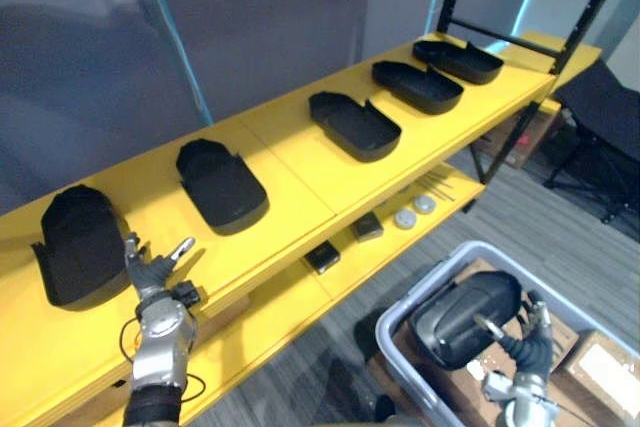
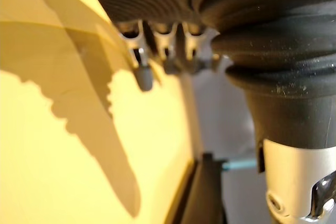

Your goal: Walk over and take plastic housings, then place them on the shelf

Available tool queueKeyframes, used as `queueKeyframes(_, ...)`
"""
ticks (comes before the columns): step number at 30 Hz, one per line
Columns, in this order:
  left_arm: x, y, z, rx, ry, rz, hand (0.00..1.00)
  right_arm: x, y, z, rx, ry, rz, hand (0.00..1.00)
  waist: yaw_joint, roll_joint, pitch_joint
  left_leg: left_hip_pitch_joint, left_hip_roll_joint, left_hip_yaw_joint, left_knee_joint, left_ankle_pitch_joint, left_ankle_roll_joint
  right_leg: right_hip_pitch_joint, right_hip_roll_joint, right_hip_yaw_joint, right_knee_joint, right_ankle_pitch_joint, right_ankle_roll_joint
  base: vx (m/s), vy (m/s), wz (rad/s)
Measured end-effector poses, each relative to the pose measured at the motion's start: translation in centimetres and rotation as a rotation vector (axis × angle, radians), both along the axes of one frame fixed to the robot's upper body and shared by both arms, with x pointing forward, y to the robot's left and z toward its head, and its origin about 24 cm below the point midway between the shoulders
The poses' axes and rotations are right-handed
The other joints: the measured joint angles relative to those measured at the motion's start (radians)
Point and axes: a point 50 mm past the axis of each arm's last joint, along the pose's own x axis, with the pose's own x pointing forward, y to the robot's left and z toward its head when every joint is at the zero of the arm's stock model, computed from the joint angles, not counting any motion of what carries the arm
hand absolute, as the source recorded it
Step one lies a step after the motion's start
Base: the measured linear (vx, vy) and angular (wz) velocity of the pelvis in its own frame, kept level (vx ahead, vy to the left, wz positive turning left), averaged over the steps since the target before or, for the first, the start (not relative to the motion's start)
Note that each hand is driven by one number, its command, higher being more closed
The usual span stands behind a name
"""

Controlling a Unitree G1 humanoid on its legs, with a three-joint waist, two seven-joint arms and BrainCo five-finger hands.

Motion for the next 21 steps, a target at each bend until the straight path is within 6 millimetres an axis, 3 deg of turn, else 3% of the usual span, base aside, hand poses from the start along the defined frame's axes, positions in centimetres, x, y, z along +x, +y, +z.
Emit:
queueKeyframes(13, 0.01, 0.19, 0.04, -0.006, 0.008, 0.031, 0.0, 0.26, 0.88, -0.36, 0.016, 0.011, 0.033, 0.0, -0.001, -0.004, 0.001, 0.002, 0.0, -0.005, -0.002, 0.005, 0.0, 0.003, -0.002, -0.012, 0.0, 0.0, 0.0, 0.0, 0.0, 0.0)
queueKeyframes(21, 0.02, 0.76, 0.43, 0.019, 0.006, 0.03, 0.0, 0.31, 0.95, -0.37, 0.017, 0.011, 0.034, 0.0, -0.004, -0.025, 0.009, 0.017, -0.011, -0.01, -0.029, 0.022, 0.005, 0.009, -0.008, -0.021, 0.0, -0.001, 0.002, -0.02, -0.004, 0.02)
